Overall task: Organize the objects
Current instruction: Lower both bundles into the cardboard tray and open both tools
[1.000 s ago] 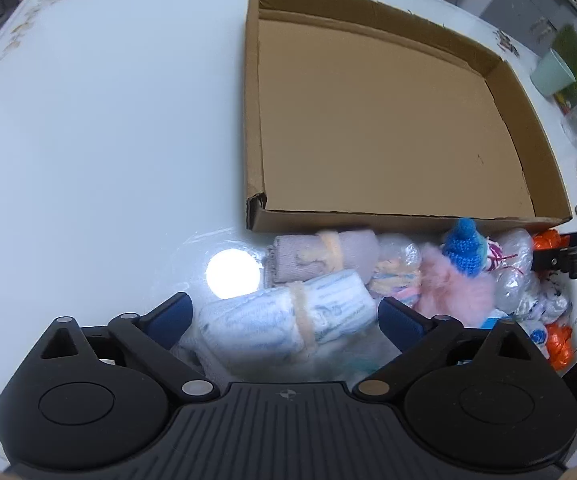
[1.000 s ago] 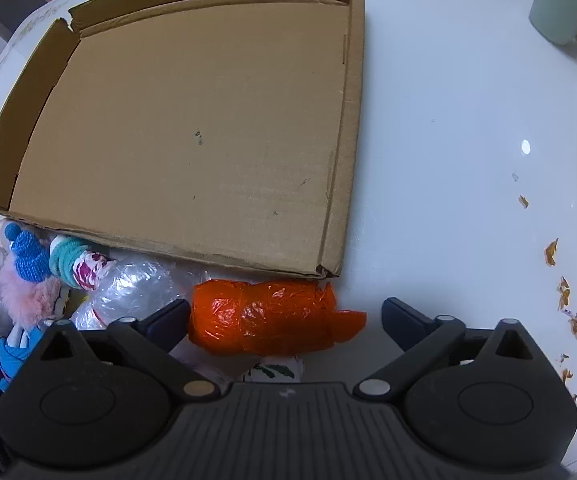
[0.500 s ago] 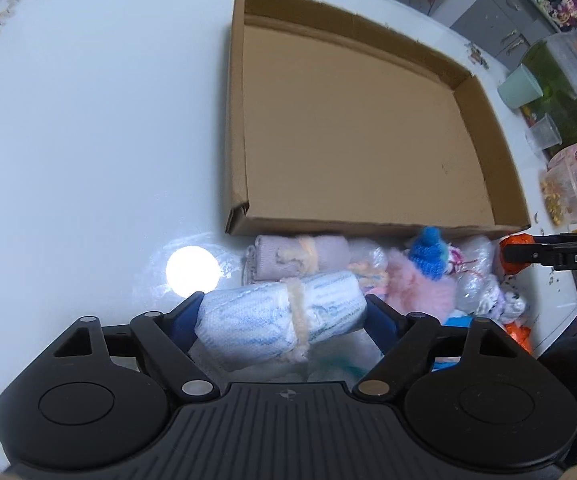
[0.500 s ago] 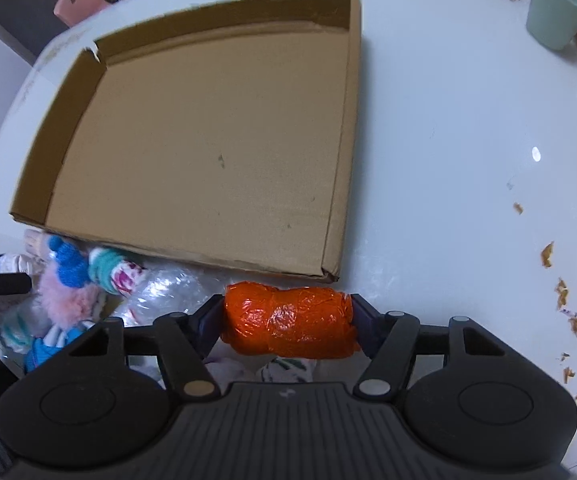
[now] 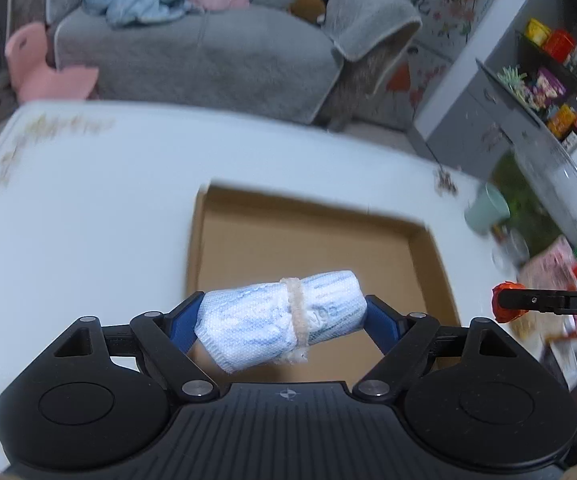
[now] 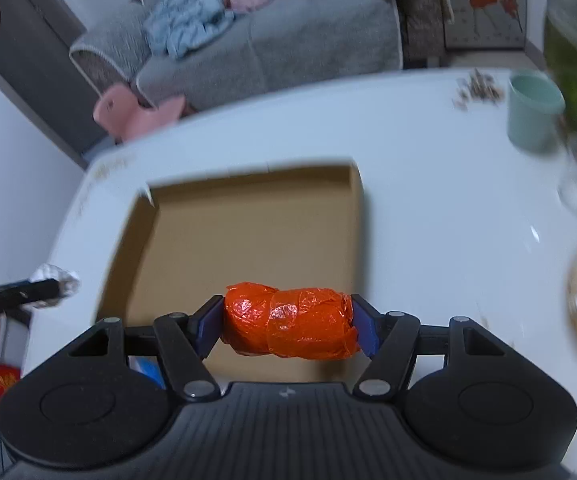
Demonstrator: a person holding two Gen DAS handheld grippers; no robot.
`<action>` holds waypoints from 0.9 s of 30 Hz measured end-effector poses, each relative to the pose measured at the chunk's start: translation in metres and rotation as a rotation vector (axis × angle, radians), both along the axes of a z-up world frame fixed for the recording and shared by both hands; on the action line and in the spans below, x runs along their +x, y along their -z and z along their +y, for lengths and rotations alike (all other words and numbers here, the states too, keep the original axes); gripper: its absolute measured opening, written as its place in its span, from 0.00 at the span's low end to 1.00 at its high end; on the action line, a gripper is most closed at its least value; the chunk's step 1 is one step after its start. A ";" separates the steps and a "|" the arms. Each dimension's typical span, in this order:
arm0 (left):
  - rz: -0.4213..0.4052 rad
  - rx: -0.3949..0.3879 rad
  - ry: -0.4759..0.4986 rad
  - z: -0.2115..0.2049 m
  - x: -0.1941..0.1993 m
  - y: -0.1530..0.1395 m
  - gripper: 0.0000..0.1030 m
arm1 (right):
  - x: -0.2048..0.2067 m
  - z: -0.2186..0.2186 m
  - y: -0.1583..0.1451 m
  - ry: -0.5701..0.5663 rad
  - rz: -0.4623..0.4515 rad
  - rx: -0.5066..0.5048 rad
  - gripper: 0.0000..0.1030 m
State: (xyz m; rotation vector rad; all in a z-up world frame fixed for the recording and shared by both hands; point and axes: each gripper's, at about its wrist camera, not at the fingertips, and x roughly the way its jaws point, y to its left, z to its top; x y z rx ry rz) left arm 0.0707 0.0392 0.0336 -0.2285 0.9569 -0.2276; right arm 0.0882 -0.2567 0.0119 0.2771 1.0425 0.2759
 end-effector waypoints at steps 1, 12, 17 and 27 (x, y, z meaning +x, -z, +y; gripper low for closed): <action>-0.009 0.007 -0.003 -0.007 0.012 0.002 0.83 | 0.013 0.005 -0.001 -0.001 -0.009 0.000 0.61; -0.004 0.197 0.082 -0.050 0.090 0.086 0.83 | 0.104 0.078 0.052 -0.086 0.044 -0.002 0.61; 0.014 0.221 0.124 -0.049 0.098 0.109 0.84 | 0.122 0.096 0.078 -0.103 0.088 -0.017 0.61; -0.012 0.255 0.131 -0.043 0.105 0.117 0.88 | 0.122 0.112 0.096 -0.107 0.101 -0.059 0.64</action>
